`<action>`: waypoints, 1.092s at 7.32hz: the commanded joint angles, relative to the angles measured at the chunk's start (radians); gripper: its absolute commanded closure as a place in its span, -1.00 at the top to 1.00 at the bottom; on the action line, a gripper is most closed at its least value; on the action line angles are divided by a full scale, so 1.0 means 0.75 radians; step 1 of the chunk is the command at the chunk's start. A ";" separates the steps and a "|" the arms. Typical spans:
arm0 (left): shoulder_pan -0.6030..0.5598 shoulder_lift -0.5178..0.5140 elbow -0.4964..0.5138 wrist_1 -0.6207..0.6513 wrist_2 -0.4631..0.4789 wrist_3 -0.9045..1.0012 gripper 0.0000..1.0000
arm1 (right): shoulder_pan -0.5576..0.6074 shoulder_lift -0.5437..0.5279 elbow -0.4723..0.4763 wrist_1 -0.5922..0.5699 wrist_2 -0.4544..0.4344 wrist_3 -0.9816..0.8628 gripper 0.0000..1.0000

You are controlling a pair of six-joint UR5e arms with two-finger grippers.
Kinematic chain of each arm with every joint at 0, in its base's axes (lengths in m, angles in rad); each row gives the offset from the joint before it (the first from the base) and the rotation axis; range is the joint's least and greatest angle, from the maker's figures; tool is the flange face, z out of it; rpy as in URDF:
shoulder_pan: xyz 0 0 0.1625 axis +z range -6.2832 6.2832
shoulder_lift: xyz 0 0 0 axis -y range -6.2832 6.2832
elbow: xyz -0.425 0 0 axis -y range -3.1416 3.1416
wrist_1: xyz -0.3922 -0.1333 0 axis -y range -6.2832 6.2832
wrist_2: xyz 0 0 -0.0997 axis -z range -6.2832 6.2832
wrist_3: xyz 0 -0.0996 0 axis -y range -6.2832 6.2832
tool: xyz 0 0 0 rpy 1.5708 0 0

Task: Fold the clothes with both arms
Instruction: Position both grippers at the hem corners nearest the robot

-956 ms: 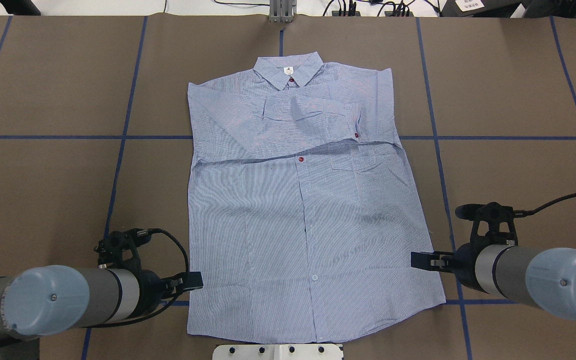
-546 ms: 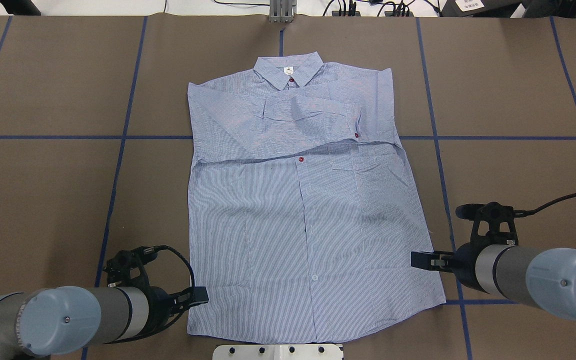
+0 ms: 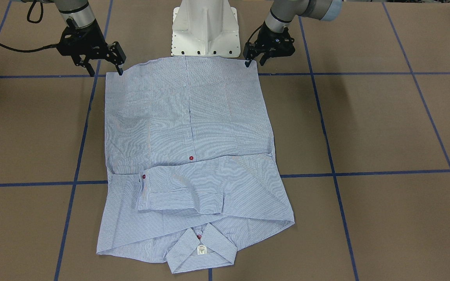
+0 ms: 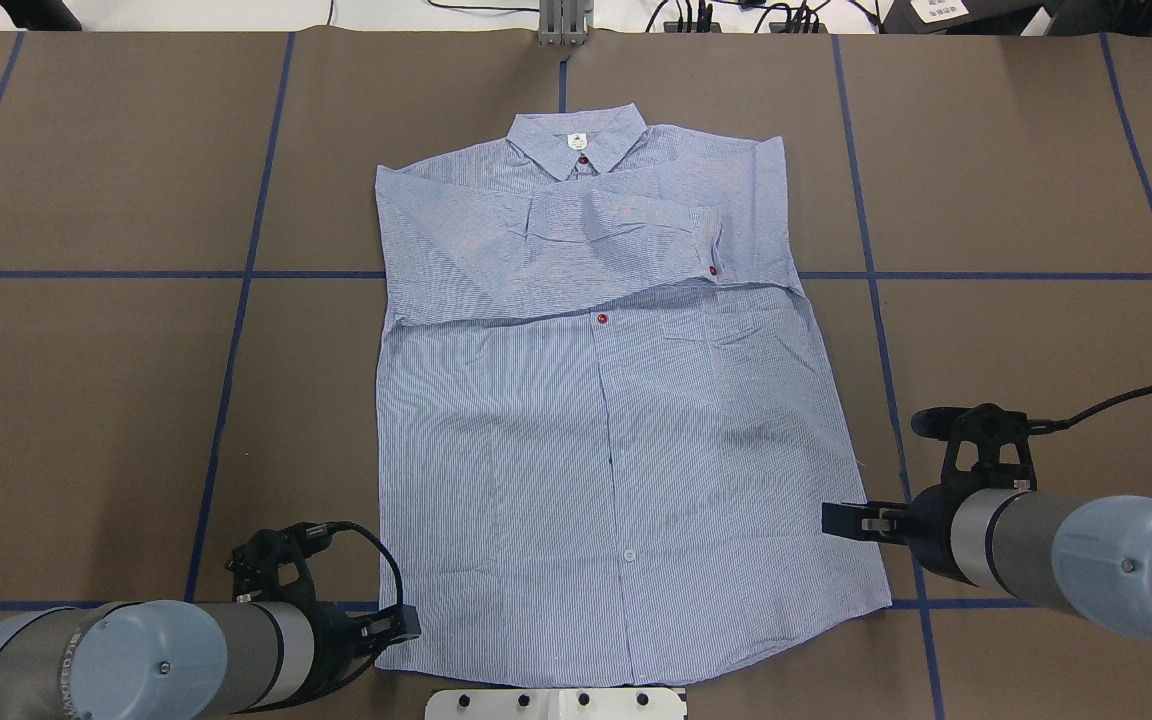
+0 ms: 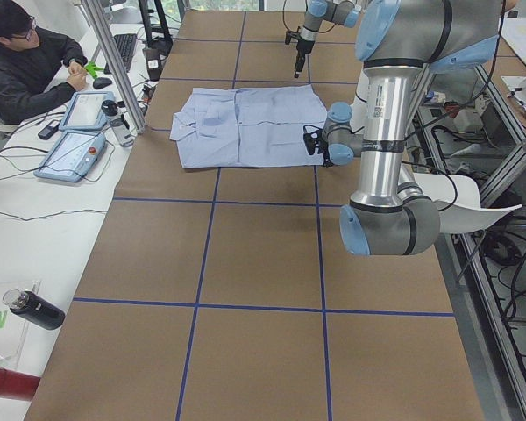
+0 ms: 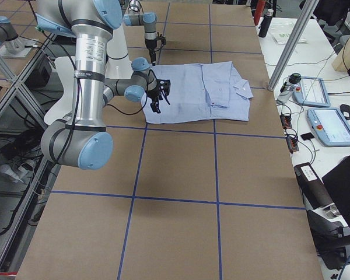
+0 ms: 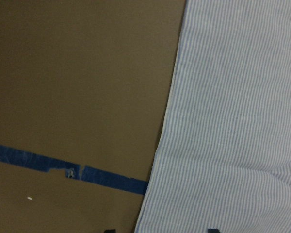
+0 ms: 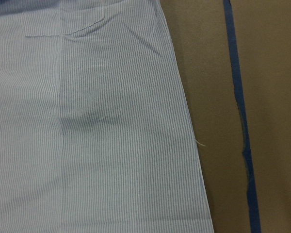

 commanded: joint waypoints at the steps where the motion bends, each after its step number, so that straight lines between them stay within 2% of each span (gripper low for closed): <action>1: 0.016 -0.002 0.002 0.000 0.001 0.000 0.27 | 0.001 0.000 0.001 0.000 0.000 -0.001 1.00; 8: 0.036 -0.021 0.025 0.004 0.001 0.018 0.24 | 0.001 0.000 0.001 0.000 0.000 -0.001 1.00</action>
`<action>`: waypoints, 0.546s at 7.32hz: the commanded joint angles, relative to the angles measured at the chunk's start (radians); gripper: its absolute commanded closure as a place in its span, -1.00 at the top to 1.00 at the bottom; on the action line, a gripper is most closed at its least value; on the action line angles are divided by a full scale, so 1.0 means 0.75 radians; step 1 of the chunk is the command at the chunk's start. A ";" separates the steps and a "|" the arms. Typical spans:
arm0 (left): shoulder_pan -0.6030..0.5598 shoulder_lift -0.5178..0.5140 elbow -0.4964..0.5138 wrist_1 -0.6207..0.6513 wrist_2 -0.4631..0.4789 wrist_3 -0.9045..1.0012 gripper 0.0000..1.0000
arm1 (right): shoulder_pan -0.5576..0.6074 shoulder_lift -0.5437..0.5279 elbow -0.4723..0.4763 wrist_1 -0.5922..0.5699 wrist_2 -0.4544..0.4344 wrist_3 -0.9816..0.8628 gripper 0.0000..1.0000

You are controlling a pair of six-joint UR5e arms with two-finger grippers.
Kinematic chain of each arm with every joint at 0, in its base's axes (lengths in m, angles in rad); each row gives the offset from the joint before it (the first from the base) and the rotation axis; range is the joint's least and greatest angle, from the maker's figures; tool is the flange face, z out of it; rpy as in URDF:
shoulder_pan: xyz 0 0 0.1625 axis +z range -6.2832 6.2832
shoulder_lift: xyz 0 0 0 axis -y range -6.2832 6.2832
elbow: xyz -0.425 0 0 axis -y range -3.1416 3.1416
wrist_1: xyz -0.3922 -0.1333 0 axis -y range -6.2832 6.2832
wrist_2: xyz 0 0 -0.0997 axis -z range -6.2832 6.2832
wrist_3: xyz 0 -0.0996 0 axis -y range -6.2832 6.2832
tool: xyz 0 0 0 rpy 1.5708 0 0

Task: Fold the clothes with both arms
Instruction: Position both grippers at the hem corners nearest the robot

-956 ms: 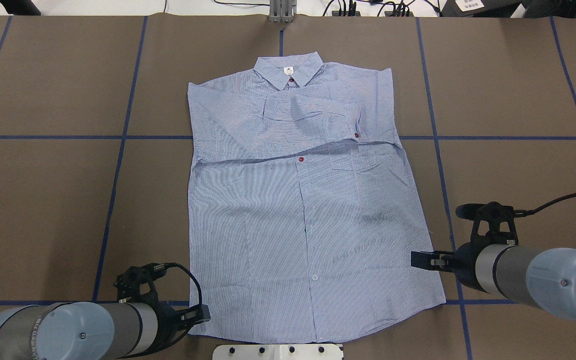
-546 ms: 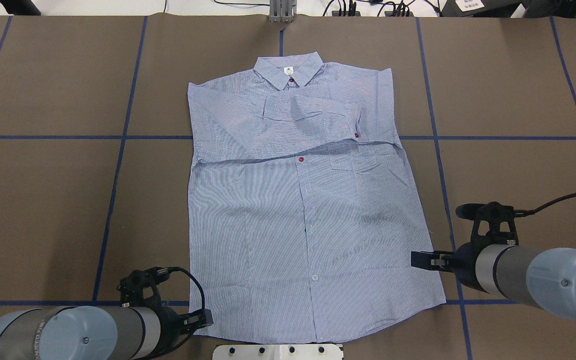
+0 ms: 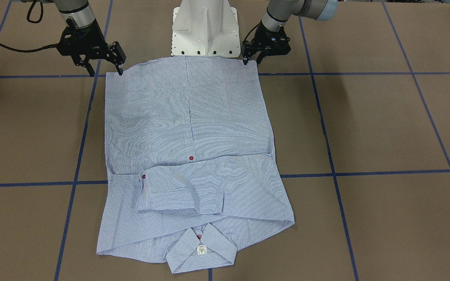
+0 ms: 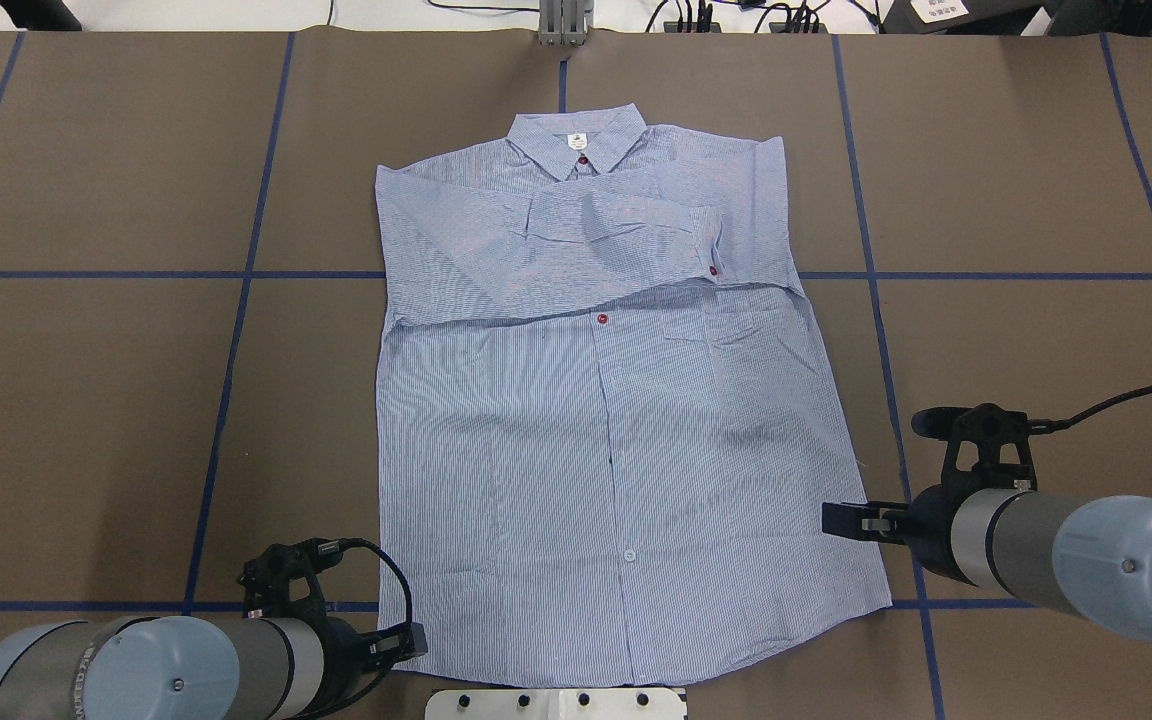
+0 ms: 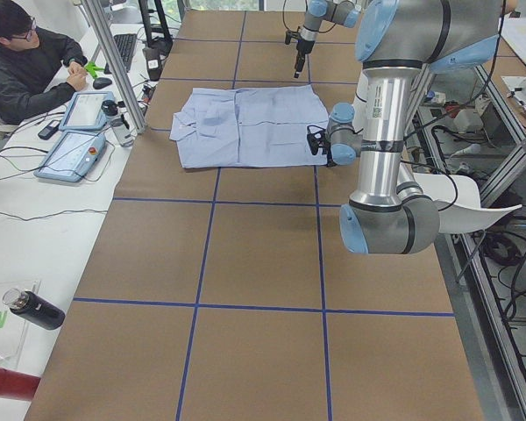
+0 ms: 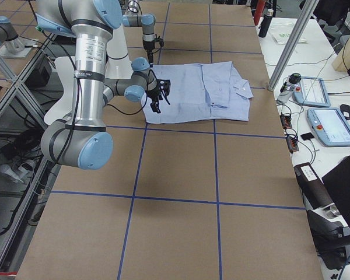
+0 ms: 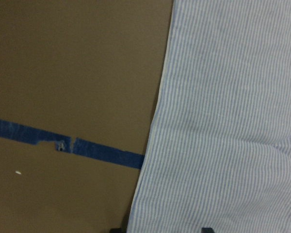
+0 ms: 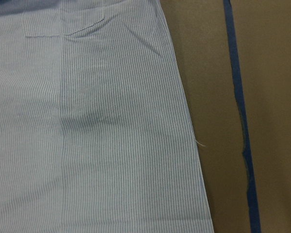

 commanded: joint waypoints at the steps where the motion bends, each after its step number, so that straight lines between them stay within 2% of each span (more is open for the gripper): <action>1: 0.003 -0.021 0.003 0.004 -0.001 0.002 -0.12 | 0.000 0.000 0.000 0.000 0.000 0.000 1.00; 2: 0.003 -0.021 0.003 0.004 -0.003 0.002 -0.62 | 0.000 0.000 -0.002 0.000 0.000 0.000 1.00; 3: 0.003 -0.021 0.001 0.004 -0.003 0.002 -1.00 | 0.000 0.000 0.000 0.000 0.000 0.002 1.00; 4: 0.003 -0.021 0.001 0.004 -0.003 0.002 -1.00 | 0.000 0.000 0.000 0.000 0.000 0.000 1.00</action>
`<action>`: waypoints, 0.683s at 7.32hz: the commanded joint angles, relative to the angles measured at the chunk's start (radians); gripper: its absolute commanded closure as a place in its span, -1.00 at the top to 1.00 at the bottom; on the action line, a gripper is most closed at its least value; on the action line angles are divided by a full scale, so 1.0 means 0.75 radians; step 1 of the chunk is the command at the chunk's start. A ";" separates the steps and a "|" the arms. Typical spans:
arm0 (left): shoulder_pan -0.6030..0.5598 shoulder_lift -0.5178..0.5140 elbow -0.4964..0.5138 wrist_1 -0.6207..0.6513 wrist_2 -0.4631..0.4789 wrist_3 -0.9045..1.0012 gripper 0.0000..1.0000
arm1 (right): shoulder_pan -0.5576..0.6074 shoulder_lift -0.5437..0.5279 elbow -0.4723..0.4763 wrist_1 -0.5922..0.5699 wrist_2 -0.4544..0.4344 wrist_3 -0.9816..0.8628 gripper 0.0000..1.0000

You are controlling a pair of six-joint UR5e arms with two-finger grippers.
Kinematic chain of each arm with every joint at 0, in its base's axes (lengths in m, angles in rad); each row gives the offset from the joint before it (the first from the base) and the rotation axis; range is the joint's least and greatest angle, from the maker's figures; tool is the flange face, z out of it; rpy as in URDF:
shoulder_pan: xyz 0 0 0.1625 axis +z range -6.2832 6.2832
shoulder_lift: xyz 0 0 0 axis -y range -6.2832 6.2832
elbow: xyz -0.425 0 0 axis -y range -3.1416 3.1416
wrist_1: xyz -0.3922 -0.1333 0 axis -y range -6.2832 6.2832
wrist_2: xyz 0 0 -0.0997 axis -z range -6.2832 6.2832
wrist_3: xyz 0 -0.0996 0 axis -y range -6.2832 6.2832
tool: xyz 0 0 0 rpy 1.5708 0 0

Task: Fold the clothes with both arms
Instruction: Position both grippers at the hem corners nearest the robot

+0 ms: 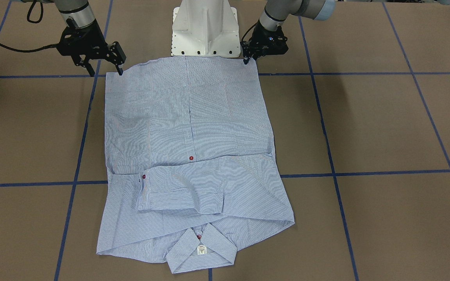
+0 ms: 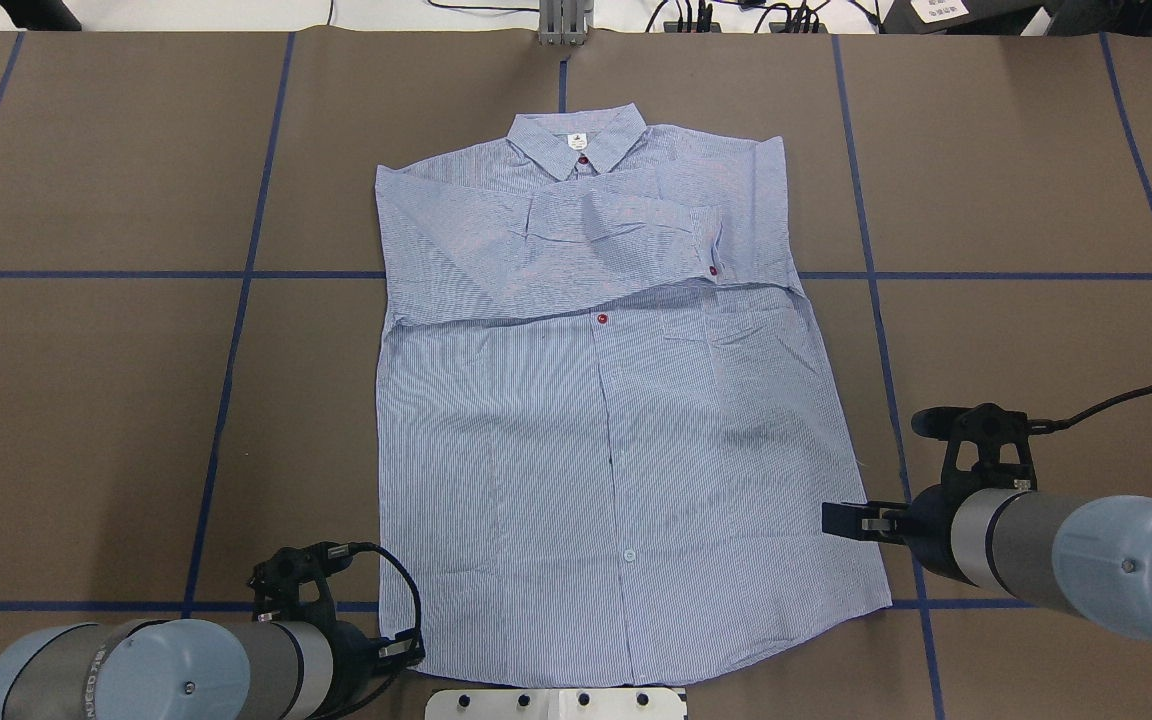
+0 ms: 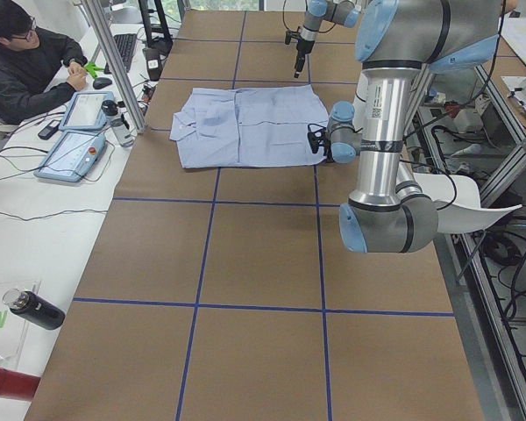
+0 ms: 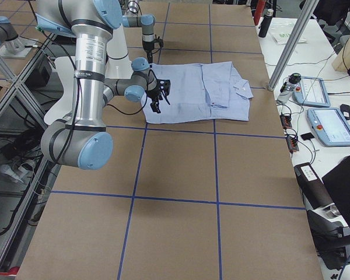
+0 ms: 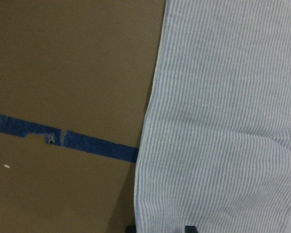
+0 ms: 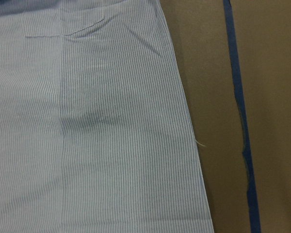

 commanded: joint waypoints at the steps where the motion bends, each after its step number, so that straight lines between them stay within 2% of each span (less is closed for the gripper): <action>1: -0.004 -0.001 -0.005 0.000 0.002 0.000 -1.00 | 0.000 -0.002 -0.002 0.000 0.000 -0.001 1.00; 3: -0.008 -0.001 -0.019 0.002 0.000 0.000 -1.00 | -0.004 -0.020 -0.004 0.018 0.002 0.001 1.00; 4: -0.008 -0.001 -0.023 0.000 0.000 -0.002 -1.00 | -0.008 -0.099 -0.014 0.162 0.002 0.001 1.00; 5: -0.006 -0.001 -0.023 0.000 0.002 -0.006 -1.00 | -0.010 -0.226 -0.034 0.376 0.004 0.005 1.00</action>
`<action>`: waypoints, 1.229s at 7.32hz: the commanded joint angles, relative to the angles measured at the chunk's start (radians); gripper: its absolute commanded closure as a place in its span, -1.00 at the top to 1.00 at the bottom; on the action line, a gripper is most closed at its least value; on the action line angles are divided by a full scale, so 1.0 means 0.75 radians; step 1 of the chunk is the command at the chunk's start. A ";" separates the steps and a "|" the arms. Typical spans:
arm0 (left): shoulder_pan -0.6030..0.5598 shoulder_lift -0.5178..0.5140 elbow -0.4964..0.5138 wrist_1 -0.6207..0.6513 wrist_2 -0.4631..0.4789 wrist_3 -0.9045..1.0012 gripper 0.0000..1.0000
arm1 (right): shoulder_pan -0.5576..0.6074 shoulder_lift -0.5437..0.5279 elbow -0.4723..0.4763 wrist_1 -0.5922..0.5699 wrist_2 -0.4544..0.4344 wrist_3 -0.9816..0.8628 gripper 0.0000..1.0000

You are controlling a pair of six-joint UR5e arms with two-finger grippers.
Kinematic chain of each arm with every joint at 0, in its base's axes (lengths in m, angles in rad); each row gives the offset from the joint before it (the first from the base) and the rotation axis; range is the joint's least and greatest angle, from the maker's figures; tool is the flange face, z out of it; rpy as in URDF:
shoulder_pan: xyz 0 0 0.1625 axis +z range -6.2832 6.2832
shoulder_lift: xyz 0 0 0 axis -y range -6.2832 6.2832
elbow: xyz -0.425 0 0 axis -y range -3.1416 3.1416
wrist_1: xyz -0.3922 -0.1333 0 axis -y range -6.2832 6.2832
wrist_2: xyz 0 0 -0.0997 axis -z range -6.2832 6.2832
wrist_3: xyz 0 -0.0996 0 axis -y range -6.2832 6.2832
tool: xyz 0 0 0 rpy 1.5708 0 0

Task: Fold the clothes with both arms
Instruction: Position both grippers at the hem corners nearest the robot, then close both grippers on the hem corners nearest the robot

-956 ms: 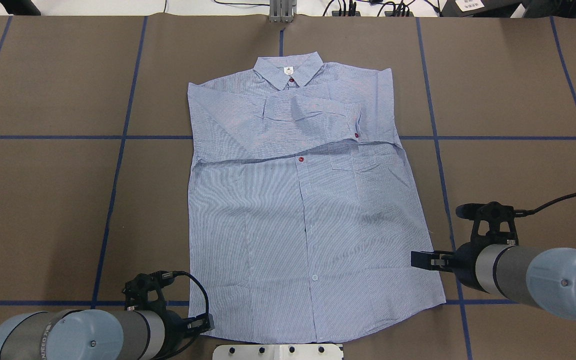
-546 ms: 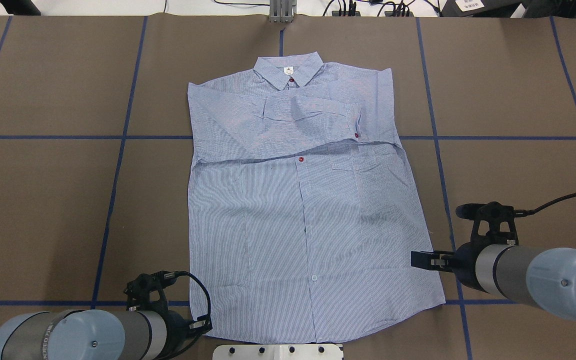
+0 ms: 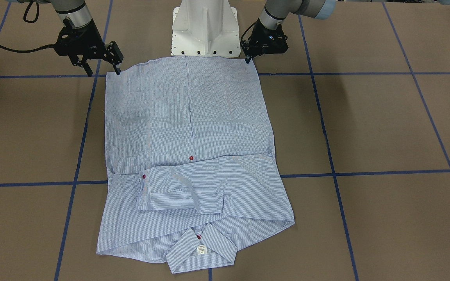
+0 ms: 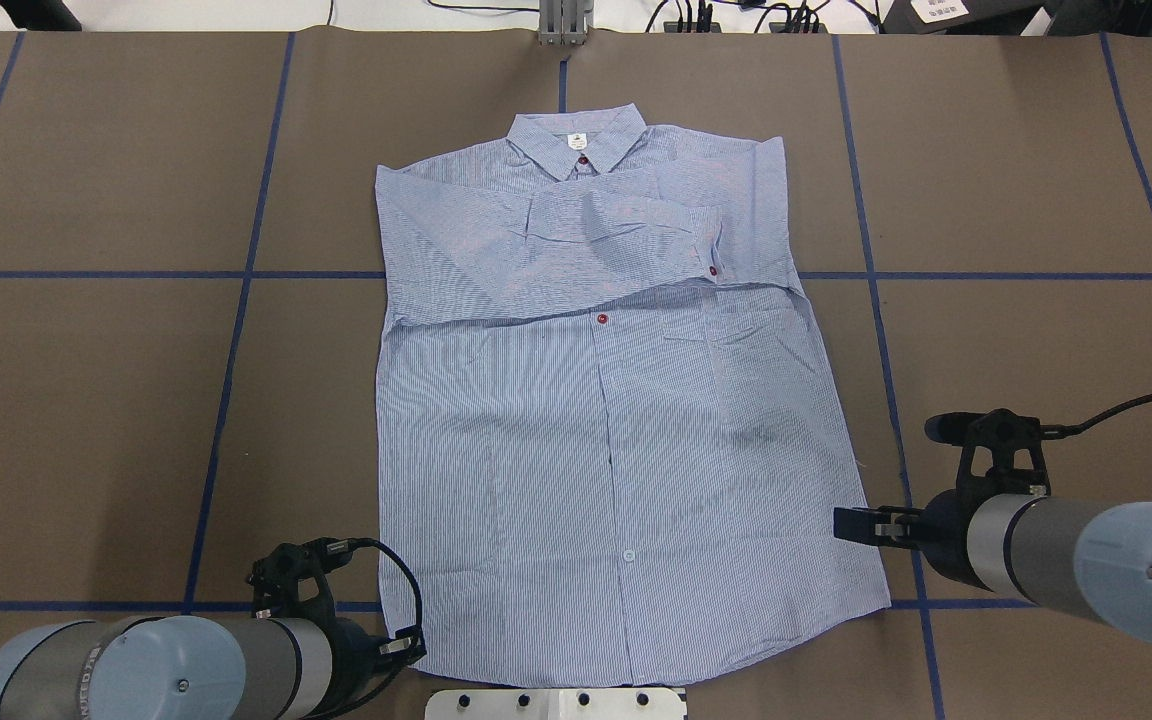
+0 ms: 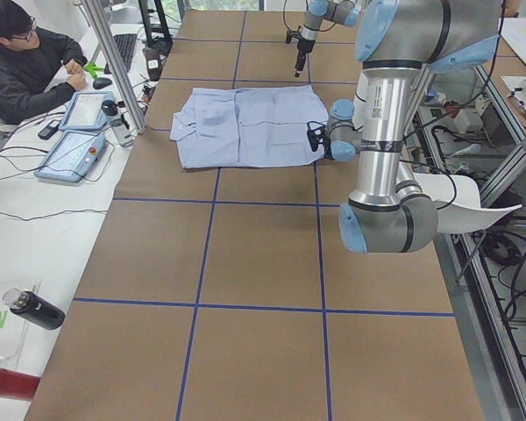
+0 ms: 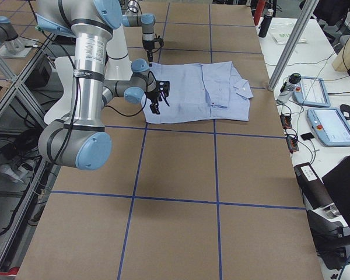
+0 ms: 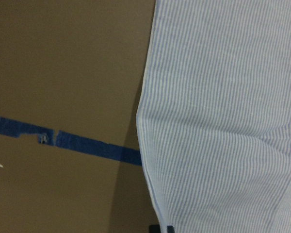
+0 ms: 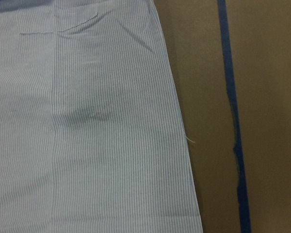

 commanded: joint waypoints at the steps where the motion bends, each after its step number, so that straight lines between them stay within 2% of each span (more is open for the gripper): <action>1: 0.001 0.000 -0.017 -0.001 0.004 -0.012 -1.00 | -0.018 -0.174 -0.062 0.331 -0.002 0.078 0.97; 2: -0.001 0.002 -0.043 -0.001 0.004 -0.016 -1.00 | -0.066 -0.175 -0.075 0.334 -0.061 0.178 0.93; 4: 0.003 0.002 -0.056 0.001 0.016 -0.016 -1.00 | -0.291 -0.171 -0.095 0.332 -0.379 0.434 0.85; 7: 0.003 0.004 -0.064 0.003 0.042 -0.016 -1.00 | -0.416 -0.162 -0.167 0.320 -0.505 0.525 0.49; 9: 0.005 0.004 -0.064 0.003 0.042 -0.016 -1.00 | -0.435 -0.162 -0.173 0.320 -0.514 0.535 0.25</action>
